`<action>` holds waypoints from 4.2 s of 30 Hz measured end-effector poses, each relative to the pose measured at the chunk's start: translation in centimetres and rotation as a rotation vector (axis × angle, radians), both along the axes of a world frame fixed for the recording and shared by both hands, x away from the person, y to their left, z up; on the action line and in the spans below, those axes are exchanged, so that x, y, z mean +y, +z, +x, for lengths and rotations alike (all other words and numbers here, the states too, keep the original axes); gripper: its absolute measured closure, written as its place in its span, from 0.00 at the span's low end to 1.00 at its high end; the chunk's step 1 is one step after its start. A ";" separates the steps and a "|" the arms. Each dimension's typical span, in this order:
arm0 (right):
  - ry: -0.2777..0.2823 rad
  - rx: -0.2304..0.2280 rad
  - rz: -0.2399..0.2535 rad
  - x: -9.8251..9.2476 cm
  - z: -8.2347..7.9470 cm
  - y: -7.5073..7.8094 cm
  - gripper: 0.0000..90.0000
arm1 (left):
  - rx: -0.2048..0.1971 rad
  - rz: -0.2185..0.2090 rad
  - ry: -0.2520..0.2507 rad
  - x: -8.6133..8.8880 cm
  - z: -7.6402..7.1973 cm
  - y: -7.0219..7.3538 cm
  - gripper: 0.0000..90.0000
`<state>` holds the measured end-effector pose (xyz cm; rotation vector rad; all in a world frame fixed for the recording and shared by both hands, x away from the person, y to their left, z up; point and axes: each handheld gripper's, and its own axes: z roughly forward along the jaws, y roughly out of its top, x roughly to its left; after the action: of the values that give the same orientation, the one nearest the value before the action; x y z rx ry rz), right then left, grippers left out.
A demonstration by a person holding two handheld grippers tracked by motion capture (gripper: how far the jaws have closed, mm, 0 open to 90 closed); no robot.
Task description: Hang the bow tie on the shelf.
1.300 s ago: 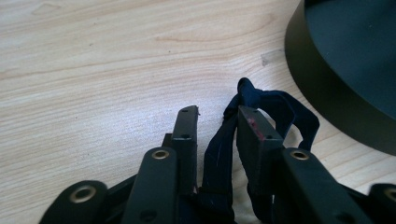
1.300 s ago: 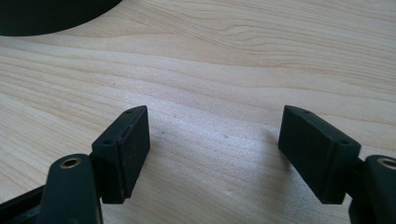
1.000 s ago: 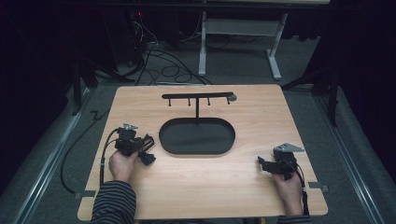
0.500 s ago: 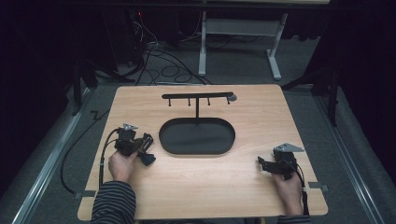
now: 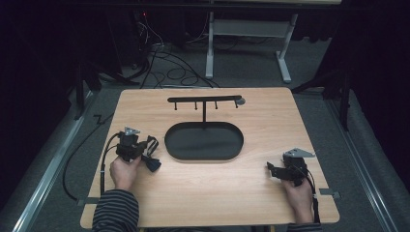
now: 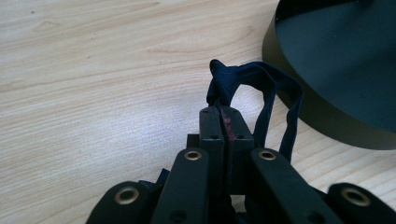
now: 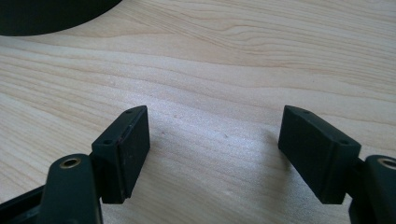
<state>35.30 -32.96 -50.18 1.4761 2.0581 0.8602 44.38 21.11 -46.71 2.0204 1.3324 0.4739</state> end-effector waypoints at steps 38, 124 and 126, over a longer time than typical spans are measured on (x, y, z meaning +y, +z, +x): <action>-0.001 0.000 0.000 0.0 0.0 0.0 0.29 | -0.154 -0.079 -0.060 -0.6 -3.1 5.1 0.98; -0.001 -0.001 0.002 0.0 0.0 0.0 0.29 | -0.306 -0.081 -0.195 -7.5 -0.6 12.3 0.98; -0.001 0.000 0.002 0.0 0.0 0.0 0.29 | -0.309 -0.075 -0.190 -7.6 -0.4 12.4 0.98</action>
<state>35.31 -32.96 -50.18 1.4781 2.0562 0.8624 44.02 13.47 -34.31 1.8983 0.9495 0.6093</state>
